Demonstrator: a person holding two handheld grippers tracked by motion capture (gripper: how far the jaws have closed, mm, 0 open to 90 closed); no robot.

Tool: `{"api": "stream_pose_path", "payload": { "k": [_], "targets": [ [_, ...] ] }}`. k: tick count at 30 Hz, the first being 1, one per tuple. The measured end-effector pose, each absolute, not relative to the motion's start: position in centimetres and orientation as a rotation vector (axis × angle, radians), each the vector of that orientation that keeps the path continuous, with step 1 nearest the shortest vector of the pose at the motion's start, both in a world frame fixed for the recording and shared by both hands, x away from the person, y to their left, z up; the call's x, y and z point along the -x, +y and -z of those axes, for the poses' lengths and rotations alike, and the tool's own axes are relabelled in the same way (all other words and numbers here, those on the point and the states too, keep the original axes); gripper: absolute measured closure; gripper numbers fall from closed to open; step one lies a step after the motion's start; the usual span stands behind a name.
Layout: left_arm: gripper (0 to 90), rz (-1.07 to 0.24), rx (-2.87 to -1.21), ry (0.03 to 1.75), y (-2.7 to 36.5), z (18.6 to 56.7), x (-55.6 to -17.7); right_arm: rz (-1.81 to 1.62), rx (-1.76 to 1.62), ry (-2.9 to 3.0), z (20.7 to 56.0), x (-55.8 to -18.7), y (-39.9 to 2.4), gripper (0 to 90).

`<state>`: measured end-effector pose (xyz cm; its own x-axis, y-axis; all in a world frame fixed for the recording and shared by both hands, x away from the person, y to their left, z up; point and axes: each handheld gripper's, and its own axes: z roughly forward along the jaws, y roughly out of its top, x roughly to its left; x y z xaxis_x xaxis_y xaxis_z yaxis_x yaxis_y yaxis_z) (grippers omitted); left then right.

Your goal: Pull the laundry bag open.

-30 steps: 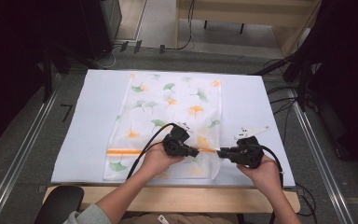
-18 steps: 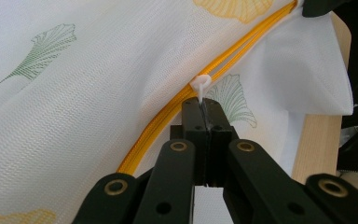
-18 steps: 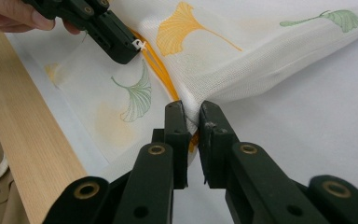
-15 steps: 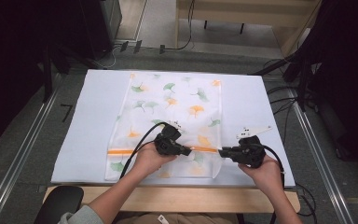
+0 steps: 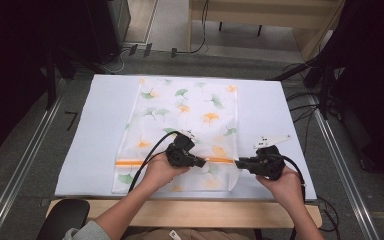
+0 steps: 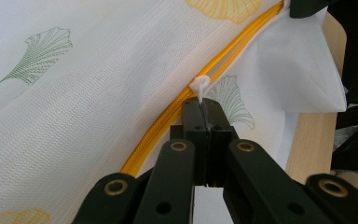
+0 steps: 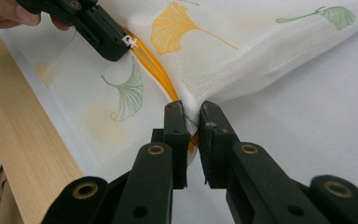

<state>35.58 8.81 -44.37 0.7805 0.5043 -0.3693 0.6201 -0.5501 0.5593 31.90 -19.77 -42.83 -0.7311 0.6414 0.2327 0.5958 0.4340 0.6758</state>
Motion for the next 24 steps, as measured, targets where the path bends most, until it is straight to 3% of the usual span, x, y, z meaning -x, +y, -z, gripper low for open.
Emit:
{"api": "stream_pose_path", "payload": {
  "k": [24],
  "targets": [
    [90.0, 0.222, -2.271, 0.872, 11.8, 43.0, -35.9, -1.202, -1.155, 2.599, 42.9, -32.1, -20.1, 84.5]
  ]
}}
